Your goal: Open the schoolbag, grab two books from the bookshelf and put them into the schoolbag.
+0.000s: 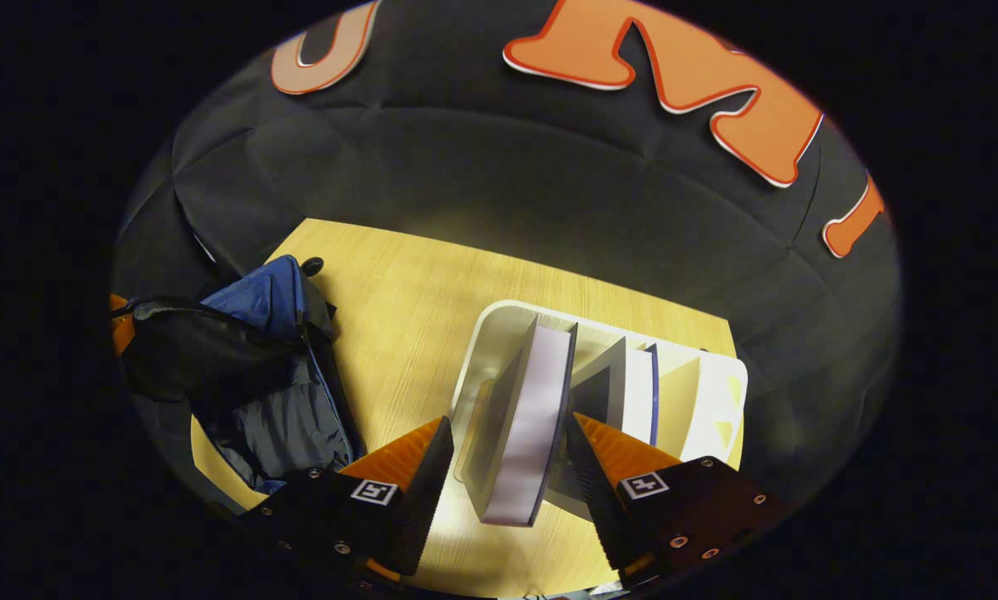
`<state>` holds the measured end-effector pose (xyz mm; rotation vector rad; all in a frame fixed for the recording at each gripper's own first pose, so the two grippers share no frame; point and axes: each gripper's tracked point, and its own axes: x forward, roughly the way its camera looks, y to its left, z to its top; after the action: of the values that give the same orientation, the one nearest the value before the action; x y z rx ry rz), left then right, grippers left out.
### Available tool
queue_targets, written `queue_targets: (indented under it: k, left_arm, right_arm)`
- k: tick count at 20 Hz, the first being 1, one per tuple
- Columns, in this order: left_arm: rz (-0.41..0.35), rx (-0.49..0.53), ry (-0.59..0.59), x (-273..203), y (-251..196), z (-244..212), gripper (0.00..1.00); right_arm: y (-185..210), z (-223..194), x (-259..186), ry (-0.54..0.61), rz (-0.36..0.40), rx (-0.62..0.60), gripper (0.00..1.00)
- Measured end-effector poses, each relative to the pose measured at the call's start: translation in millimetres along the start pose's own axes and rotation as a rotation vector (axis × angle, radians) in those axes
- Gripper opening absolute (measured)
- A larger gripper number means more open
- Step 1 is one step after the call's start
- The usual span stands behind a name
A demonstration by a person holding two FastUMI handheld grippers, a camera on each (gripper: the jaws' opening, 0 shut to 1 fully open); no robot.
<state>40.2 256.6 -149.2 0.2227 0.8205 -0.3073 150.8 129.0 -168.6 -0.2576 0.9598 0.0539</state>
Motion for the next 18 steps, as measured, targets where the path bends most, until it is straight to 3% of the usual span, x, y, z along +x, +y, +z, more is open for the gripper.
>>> queue_targets:
  k: [4,6,7,8,12,18]
  left_arm:
    - [-0.031,-0.02,-0.01,0.3,-0.9,4.4,0.0]
    - [-0.041,-0.03,-0.005,3.1,1.1,2.4,0.01]
    - [-0.048,-0.035,-0.006,4.9,1.3,3.0,0.01]
    - [-0.056,-0.035,-0.006,3.7,0.1,-0.2,0.0]
    - [-0.065,-0.042,-0.002,2.5,-1.7,0.1,0.0]
    - [-0.087,-0.06,-0.004,4.1,-5.6,-2.1,0.0]
  right_arm:
    - [-1.1,-1.3,16.3,0.064,-0.017,0.034,0.64]
    - [-1.3,-8.0,24.8,0.114,-0.028,0.026,0.62]
    - [1.2,-9.6,23.1,0.128,-0.022,0.027,0.41]
    - [3.8,-9.7,25.1,0.14,-0.01,0.04,0.46]
    - [4.9,-7.1,16.6,0.192,0.039,0.131,0.33]
    - [-24.9,8.0,-22.7,0.158,0.081,0.182,0.27]
